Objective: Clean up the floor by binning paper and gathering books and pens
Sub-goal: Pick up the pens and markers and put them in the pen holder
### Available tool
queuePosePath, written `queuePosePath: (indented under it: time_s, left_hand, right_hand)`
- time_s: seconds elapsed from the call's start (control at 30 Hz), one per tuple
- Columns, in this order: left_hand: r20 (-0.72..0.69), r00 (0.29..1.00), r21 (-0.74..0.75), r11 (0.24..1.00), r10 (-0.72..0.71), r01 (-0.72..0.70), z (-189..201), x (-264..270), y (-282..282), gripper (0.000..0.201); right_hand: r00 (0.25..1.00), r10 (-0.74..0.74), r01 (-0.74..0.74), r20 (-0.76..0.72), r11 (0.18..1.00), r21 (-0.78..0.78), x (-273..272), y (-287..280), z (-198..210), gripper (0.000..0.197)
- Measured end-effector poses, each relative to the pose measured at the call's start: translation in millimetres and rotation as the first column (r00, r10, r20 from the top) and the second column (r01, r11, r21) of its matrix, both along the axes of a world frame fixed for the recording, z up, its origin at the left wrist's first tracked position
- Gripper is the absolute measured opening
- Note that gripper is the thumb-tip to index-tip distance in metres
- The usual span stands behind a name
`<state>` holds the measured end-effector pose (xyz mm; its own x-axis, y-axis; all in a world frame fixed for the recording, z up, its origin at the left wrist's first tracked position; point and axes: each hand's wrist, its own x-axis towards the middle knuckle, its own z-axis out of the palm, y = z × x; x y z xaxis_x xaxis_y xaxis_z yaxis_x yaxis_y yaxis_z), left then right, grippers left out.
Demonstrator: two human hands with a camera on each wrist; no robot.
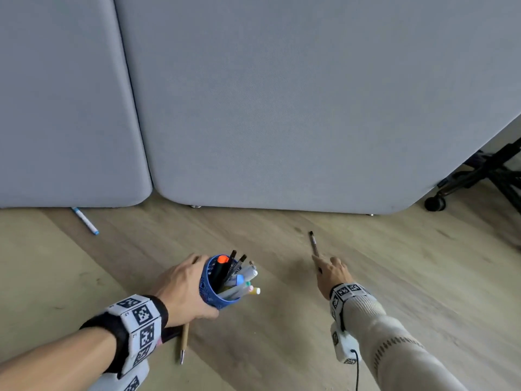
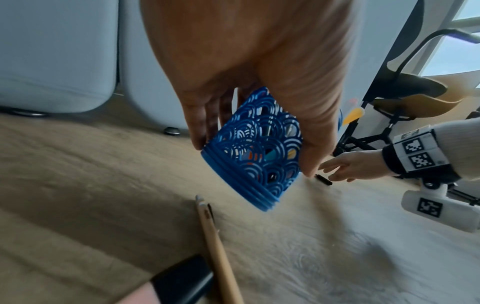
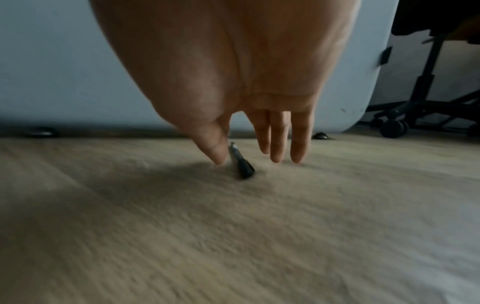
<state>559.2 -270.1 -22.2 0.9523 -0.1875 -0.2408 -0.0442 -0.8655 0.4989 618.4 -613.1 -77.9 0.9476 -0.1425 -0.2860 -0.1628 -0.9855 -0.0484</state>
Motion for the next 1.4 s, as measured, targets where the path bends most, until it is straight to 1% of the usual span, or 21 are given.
queuePosePath:
  time_s: [0.1,0.17,0.27,0.33,0.4,0.47,0.5,0.53,0.57,0.63,0.73,0.8,0.87,1.0,1.07,1.13,1.2,1.27,1.3,1.33,1.4]
  left_hand:
    - [0.001,1.0,-0.04,0.999,0.029,-0.029,-10,2,7,0.078]
    - [0.022,0.998,-0.066,0.996,0.058,-0.056,-12,5,12,0.077]
    - [0.049,0.984,-0.12,0.979,0.172,-0.165,-11,10,29,0.08]
    - [0.057,0.971,-0.163,0.962,0.232,-0.22,-8,14,42,0.084]
    - [0.056,0.961,-0.169,0.951,0.272,-0.26,-2,13,60,0.086]
    - [0.047,0.944,-0.155,0.936,0.327,-0.317,1,6,76,0.084]
    - [0.038,0.932,-0.156,0.923,0.361,-0.351,1,2,84,0.082]
    - [0.029,0.919,-0.164,0.908,0.394,-0.385,0,-4,93,0.079]
    - [0.023,0.904,-0.181,0.891,0.428,-0.417,-3,-9,100,0.076]
    - [0.012,0.889,-0.18,0.876,0.457,-0.447,-10,-20,114,0.076]
    - [-0.002,0.911,-0.08,0.908,0.412,-0.411,-8,-37,129,0.079]
    - [-0.001,0.929,-0.03,0.928,0.371,-0.37,-3,-47,136,0.08]
    - [0.001,0.943,-0.002,0.943,0.333,-0.333,-1,-56,142,0.081]
    - [-0.011,0.957,0.039,0.957,0.289,-0.289,-7,-68,152,0.076]
    - [-0.013,0.968,0.08,0.965,0.25,-0.248,-11,-72,160,0.075]
    - [-0.009,0.982,0.141,0.973,0.186,-0.183,-11,-71,168,0.078]
    - [-0.01,0.991,0.19,0.973,0.133,-0.129,-7,-68,176,0.079]
    - [-0.004,0.993,0.202,0.973,0.115,-0.111,-1,-62,184,0.078]
    - [-0.002,0.994,0.2,0.974,0.108,-0.106,2,-60,186,0.077]
    - [-0.001,0.995,0.2,0.975,0.096,-0.094,6,-57,187,0.077]
    - [-0.006,0.998,0.212,0.976,0.055,-0.053,13,-55,188,0.076]
  right_hand:
    - [0.996,-0.015,0.014,0.084,1.0,0.015,13,-9,-27,0.031]
    - [0.987,-0.069,0.066,0.148,0.998,0.021,18,-10,-33,0.027]
    - [0.984,-0.141,0.139,0.11,0.99,0.02,19,-3,-26,0.017]
    - [0.983,-0.178,0.176,0.048,0.984,0.035,16,2,-19,0.021]
    - [0.985,-0.172,0.174,-0.031,0.979,0.108,11,15,-11,0.025]
    - [0.994,-0.102,0.111,-0.048,0.963,0.244,3,37,-3,0.013]
    - [0.999,-0.045,0.05,-0.023,0.957,0.287,-2,50,3,0.005]
    - [1.0,0.006,-0.008,0.009,0.951,0.308,-9,68,7,0.004]
    - [0.998,0.052,-0.063,0.042,0.942,0.331,-15,85,11,0.01]
    - [0.993,0.106,-0.118,0.052,0.914,0.388,-32,126,16,0.018]
    - [0.982,0.185,-0.157,-0.031,0.903,0.399,-62,191,10,0.018]
    - [0.979,0.174,-0.129,-0.107,0.931,0.341,-82,228,-1,0.031]
    - [0.98,0.149,-0.111,-0.13,0.958,0.263,-96,253,-11,0.037]
    - [0.989,0.133,-0.12,-0.064,0.979,0.166,-108,267,-21,0.039]
    - [0.986,0.14,-0.132,-0.086,0.987,0.093,-112,263,-18,0.042]
    - [0.991,0.071,-0.066,-0.112,0.996,0.053,-114,254,-10,0.034]
    - [0.997,-0.023,0.031,-0.077,0.994,0.102,-112,244,0,0.021]
    - [0.994,-0.108,0.099,0.025,0.966,0.24,-105,240,20,0.021]
    - [0.985,-0.14,0.098,0.099,0.935,0.34,-101,241,33,0.024]
    - [0.973,-0.151,0.058,0.176,0.893,0.446,-98,245,48,0.029]
    - [0.937,-0.129,-0.098,0.326,0.795,0.598,-96,267,84,0.035]
